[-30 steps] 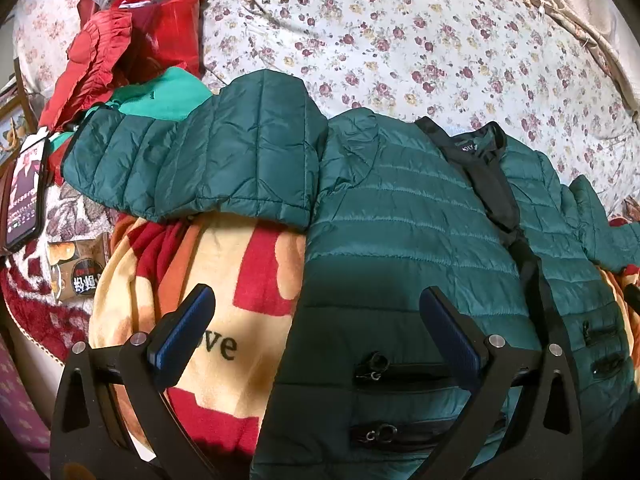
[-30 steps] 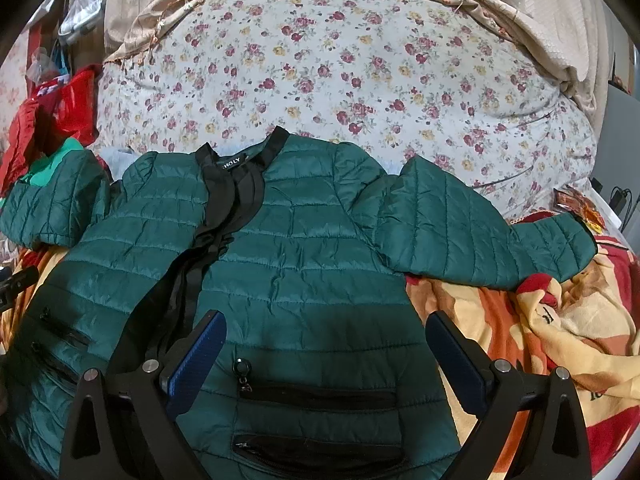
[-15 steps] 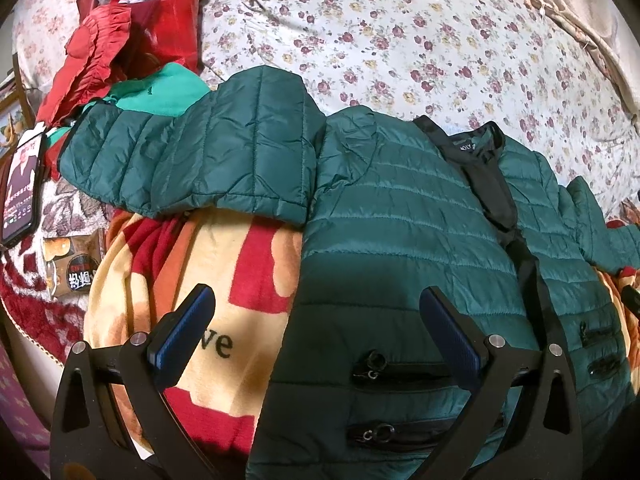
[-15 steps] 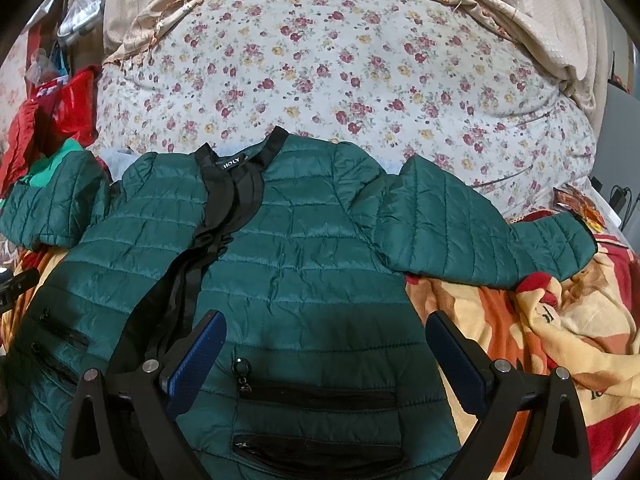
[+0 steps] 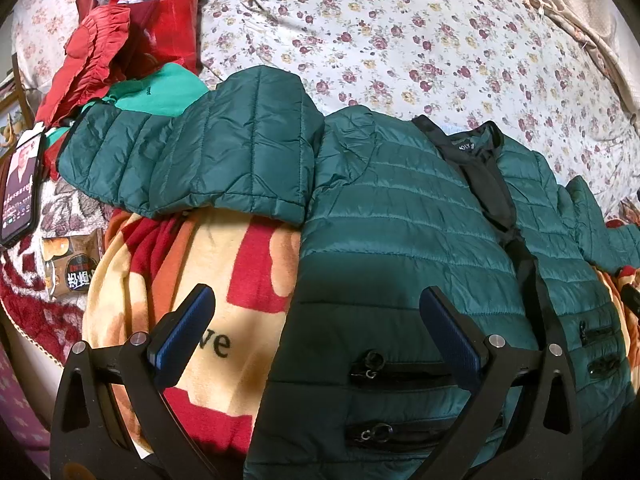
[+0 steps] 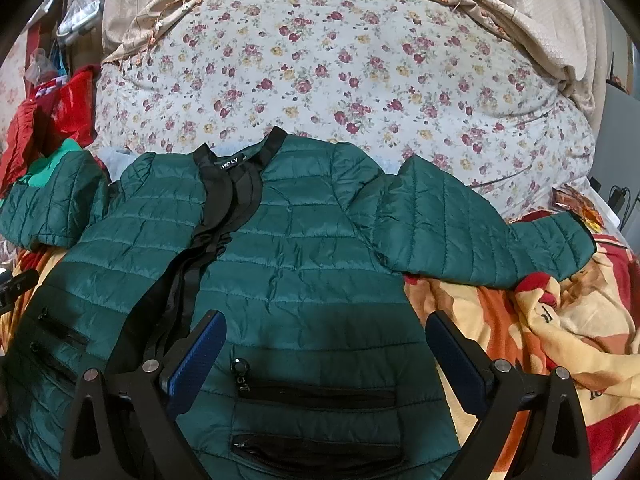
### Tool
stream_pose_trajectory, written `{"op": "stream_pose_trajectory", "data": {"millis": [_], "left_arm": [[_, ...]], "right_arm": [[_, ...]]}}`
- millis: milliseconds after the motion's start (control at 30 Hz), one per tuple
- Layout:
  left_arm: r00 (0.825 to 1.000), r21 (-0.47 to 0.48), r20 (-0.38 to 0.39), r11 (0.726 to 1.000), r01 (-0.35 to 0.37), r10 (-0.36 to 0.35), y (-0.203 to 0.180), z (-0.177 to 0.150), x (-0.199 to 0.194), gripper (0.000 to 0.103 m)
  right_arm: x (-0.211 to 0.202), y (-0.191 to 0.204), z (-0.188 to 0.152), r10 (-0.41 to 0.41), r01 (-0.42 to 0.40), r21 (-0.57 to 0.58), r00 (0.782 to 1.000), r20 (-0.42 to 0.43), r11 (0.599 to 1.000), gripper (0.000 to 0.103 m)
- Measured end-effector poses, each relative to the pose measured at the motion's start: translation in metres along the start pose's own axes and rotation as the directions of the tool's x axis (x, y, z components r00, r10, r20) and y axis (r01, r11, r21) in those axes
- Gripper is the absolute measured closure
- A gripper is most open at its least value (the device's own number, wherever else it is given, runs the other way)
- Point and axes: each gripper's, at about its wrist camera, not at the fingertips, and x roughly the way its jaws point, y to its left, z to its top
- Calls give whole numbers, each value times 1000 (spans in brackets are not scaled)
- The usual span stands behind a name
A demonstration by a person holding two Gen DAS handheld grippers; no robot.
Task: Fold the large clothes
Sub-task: 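Move the left gripper toward the jacket sleeve nearest it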
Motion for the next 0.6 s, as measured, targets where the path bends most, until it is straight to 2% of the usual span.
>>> {"op": "stream_pose_trajectory", "data": {"millis": [600], "left_arm": [[1000, 4, -4, 1000, 3, -3, -9, -1, 0, 0]], "right_arm": [[2, 0, -1, -1, 1, -3, 1000, 1, 1000, 4]]}}
